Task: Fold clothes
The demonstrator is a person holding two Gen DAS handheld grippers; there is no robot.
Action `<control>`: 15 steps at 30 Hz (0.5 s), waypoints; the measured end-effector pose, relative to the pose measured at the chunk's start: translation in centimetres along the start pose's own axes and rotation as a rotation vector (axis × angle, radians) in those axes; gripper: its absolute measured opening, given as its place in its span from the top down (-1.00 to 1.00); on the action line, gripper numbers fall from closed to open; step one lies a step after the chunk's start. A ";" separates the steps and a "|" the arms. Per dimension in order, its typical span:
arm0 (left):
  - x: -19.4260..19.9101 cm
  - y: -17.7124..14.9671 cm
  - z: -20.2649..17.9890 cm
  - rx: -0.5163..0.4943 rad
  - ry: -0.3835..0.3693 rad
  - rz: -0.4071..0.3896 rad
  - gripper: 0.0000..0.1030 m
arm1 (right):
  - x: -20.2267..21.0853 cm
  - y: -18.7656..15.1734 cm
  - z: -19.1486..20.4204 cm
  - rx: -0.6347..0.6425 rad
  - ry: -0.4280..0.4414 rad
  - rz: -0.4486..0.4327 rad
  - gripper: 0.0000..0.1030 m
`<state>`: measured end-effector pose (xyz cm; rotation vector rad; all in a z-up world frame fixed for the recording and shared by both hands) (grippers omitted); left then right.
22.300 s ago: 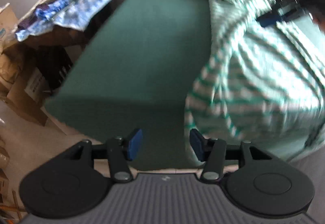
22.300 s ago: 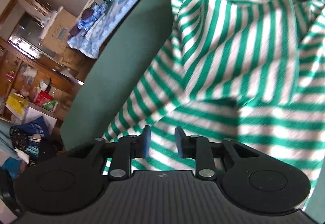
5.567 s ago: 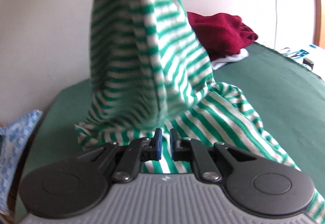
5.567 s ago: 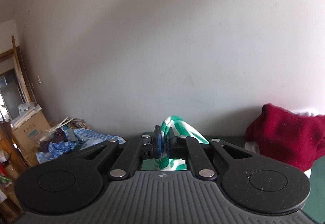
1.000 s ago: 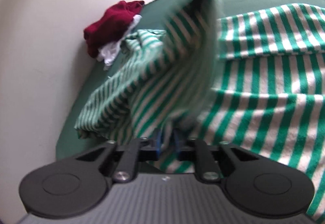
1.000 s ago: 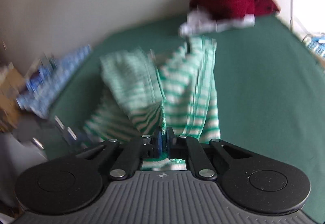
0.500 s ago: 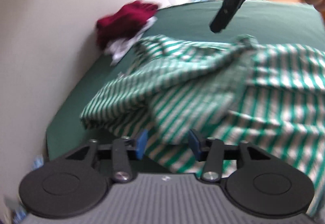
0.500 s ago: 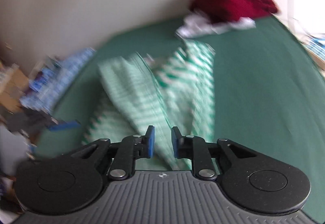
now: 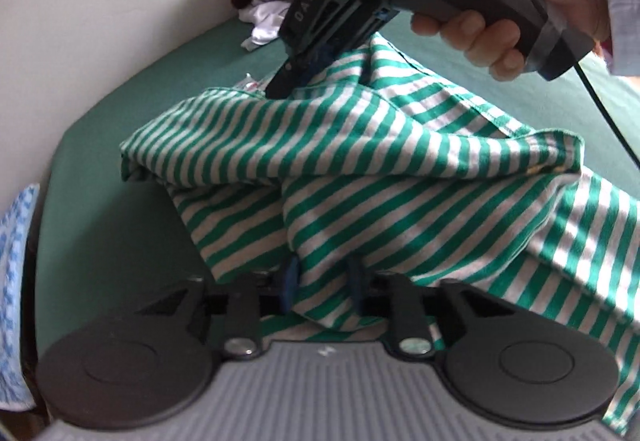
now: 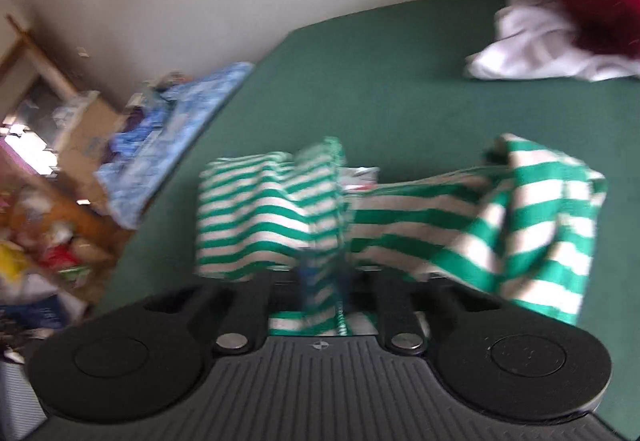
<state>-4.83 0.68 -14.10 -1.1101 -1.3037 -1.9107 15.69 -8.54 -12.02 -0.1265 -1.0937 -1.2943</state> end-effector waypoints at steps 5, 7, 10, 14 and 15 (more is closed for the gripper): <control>1.5 0.3 -0.1 0.059 0.003 -0.015 0.98 | 4.4 0.1 -0.3 -0.005 0.015 -0.191 0.96; 2.1 0.0 -0.4 0.064 0.001 -0.018 0.98 | 5.6 -0.5 -1.2 -0.030 -0.057 -0.247 0.96; 2.4 -0.6 -1.2 0.054 -0.008 0.001 0.98 | 5.5 -1.8 -3.8 -0.131 -0.154 -0.260 0.96; 2.6 -1.1 -2.3 0.024 -0.001 0.028 0.98 | 5.1 -3.1 -5.9 -0.209 -0.211 -0.246 0.96; 2.8 -1.2 -2.4 0.021 -0.006 0.026 0.98 | 5.3 -3.2 -5.9 -0.213 -0.191 -0.257 0.96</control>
Point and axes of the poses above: each gripper's, at about its wrist camera, not at the fingertips, and x roughly against the way its jaws point, z to its left, y to its top, the point moved 1 cm from there along -x, roughly the way its jaws point, and after that the axes turned 9 degrees about z, right-handed, at the moved point
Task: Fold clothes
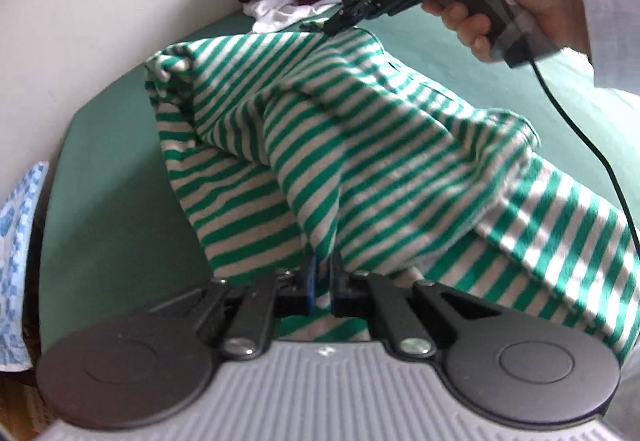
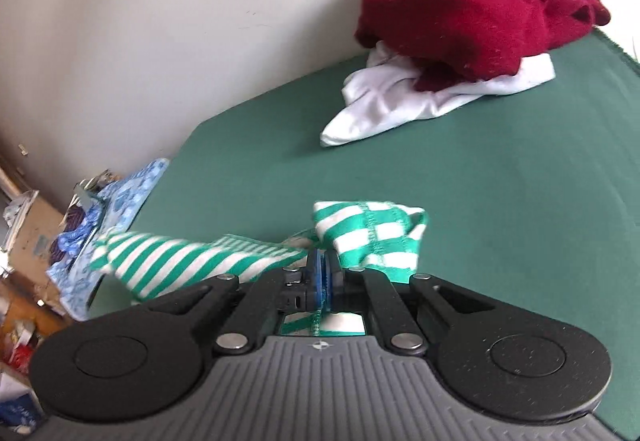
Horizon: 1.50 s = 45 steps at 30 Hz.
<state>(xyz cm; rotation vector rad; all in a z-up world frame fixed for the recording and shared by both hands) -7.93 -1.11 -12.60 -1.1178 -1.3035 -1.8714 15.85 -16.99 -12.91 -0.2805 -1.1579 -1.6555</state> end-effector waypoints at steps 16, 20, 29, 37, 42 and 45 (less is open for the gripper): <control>1.8 -1.5 -0.1 0.117 -0.103 0.052 0.96 | -6.4 1.7 5.1 0.168 0.062 0.146 1.00; 1.6 -1.7 -1.1 0.050 -0.009 0.045 0.80 | -4.9 1.4 5.1 0.170 0.042 0.096 0.74; -2.4 4.1 3.9 0.072 -0.106 -0.029 -0.20 | 5.5 -2.5 4.4 0.266 0.059 0.139 0.15; -1.5 3.5 3.2 0.060 -0.157 0.000 0.89 | 7.3 -10.5 3.7 0.284 -0.002 0.355 0.18; 2.0 2.7 3.5 0.094 -0.154 -0.034 0.99 | 8.0 -12.4 4.8 0.317 -0.057 0.336 0.88; 4.7 2.0 3.2 0.113 -0.165 -0.066 1.00 | 9.8 -12.2 5.0 0.281 0.005 0.302 0.89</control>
Point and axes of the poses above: each gripper's, at about its wrist camera, not at the fingertips, and x roughly against the way its jaws point, z to its left, y to its top, the point moved 1 cm from there along -x, roughly the way its jaws point, and after that the axes turned 9 degrees about z, right-handed, at the moved point
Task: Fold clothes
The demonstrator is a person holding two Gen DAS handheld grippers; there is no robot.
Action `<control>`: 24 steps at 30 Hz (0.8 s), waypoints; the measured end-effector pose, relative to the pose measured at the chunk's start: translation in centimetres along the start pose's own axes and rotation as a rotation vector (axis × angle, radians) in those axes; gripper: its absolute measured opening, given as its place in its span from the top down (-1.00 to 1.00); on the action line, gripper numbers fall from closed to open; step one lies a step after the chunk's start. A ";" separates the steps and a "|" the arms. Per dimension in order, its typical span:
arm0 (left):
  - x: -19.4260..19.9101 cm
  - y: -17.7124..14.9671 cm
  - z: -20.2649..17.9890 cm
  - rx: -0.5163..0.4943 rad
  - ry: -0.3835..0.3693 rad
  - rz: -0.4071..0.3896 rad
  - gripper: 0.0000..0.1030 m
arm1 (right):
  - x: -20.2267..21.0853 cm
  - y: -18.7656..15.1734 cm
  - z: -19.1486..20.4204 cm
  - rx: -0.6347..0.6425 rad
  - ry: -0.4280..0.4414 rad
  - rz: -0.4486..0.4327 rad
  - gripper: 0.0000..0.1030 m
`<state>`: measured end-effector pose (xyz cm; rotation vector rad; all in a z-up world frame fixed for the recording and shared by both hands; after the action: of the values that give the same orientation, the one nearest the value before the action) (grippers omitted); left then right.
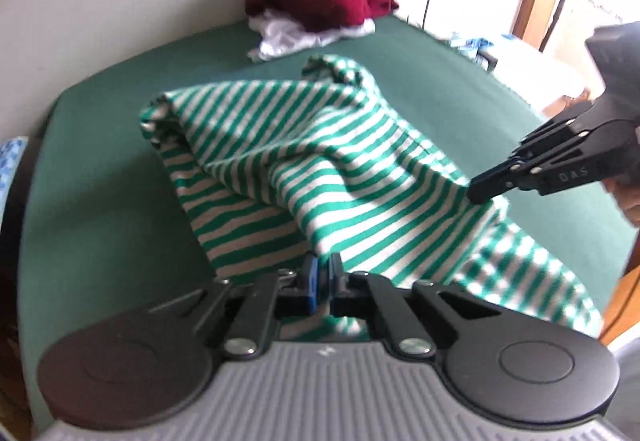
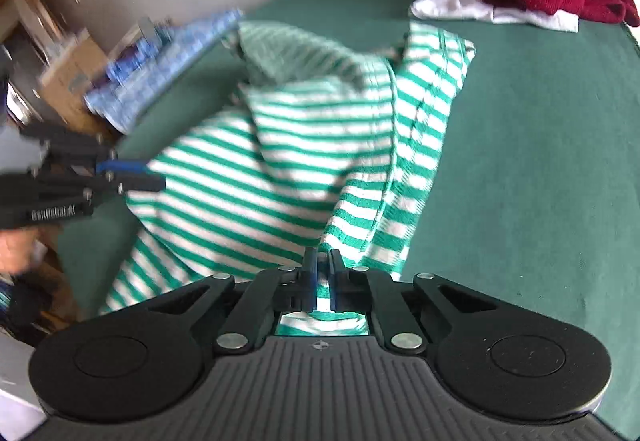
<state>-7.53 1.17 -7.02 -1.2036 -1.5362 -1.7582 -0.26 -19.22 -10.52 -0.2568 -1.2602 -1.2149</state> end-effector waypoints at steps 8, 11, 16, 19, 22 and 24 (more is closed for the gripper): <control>-1.6 -2.4 -0.5 -0.011 0.111 0.030 0.83 | -0.8 -1.1 -0.5 -0.053 -0.078 0.014 0.40; -3.3 -1.4 0.6 -0.013 0.108 -0.005 -0.30 | -0.9 -0.8 -0.2 -0.065 -0.080 -0.048 -0.04; -7.2 0.7 0.4 -0.072 0.117 0.004 -0.20 | -2.4 -0.9 0.1 -0.007 -0.150 -0.046 0.23; -8.3 1.0 0.1 -0.063 0.077 0.041 0.35 | -2.5 -1.3 0.0 -0.017 -0.165 -0.051 0.70; -7.4 1.0 0.0 -0.043 0.068 0.043 0.89 | -1.6 -1.5 -0.1 -0.040 -0.133 -0.096 0.90; -5.3 0.9 0.0 -0.038 0.064 0.018 0.91 | -0.4 -1.5 0.2 -0.036 -0.093 -0.130 0.90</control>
<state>-4.23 0.02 -11.15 -1.1639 -1.4572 -1.8038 -1.51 -19.42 -11.42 -0.2630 -1.3531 -1.3503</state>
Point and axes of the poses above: each gripper's, at about its wrist camera, not at the fingertips, and x roughly against the way its jaws point, z to its left, y to its top, the point moved 1 cm from there along -x, roughly the way its jaws point, and after that the axes turned 9 degrees about z, right-handed, at the moved point
